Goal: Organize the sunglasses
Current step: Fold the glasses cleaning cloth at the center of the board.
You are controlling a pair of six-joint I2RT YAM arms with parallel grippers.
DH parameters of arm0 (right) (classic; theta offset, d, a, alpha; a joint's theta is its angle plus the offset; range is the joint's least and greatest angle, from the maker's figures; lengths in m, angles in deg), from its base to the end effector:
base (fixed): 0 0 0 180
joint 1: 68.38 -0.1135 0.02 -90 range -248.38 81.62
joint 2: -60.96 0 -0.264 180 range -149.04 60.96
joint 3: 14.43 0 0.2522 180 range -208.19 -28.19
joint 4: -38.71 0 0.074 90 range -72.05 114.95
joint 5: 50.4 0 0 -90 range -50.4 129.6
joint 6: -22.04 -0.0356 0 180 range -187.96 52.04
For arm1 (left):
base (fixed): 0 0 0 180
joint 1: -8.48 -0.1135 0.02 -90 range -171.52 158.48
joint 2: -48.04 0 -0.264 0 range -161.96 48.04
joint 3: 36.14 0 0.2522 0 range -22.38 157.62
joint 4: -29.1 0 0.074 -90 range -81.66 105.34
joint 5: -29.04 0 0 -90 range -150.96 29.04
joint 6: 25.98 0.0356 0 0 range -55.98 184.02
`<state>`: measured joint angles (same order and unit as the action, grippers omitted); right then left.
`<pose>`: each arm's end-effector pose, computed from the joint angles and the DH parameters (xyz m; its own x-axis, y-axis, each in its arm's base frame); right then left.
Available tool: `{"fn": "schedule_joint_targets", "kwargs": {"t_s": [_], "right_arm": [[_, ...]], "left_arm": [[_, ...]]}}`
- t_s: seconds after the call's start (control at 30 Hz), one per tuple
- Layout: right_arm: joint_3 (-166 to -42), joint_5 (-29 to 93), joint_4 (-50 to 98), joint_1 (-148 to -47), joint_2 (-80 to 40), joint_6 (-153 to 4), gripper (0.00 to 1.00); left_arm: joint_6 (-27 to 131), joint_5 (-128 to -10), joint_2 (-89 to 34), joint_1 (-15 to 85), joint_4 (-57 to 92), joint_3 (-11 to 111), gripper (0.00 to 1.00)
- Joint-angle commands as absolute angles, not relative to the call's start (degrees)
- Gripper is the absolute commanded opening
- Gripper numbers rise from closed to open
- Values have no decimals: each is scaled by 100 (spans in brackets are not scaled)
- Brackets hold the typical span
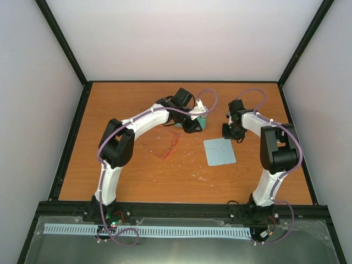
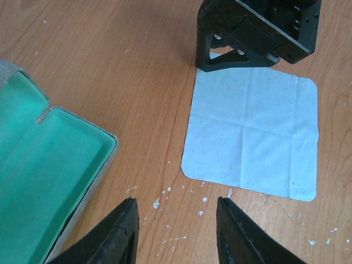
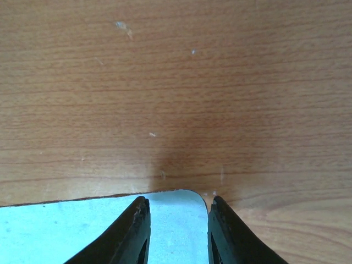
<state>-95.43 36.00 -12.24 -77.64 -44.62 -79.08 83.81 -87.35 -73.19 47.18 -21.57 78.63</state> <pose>0.3427 0.0581 0.1568 -0.9717 0.0366 -0.2335 0.0115 0.9941 0.1078 0.3530 -0.3031 0.2219 -0.3634 0.6798 -0.6371 0.9261 0.3381 -0.1675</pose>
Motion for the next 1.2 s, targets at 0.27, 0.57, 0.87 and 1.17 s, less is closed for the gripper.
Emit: {"fn": "schedule_joint_targets", "kwargs": {"t_s": [0.27,0.57,0.87,1.17], "right_arm": [[-9253,3602,-1203,-7759,-4585,-7825,27],[-9034,3507,-1250,-7761,-4545,-7858,9],[-8848,3642,-1241,-7761,-4197,-8041,3],[-9081,3924,-1050,-7754,-4011,-8329,3]], "left_arm": [[8300,-8792,-7552,4781,-2244,8164,40],[8318,-8742,-7696,4784,-2267,8245,40],[8338,-8739,-8076,4802,-2453,8654,40],[8559,-8467,-8527,5006,-2554,8861,42]]}}
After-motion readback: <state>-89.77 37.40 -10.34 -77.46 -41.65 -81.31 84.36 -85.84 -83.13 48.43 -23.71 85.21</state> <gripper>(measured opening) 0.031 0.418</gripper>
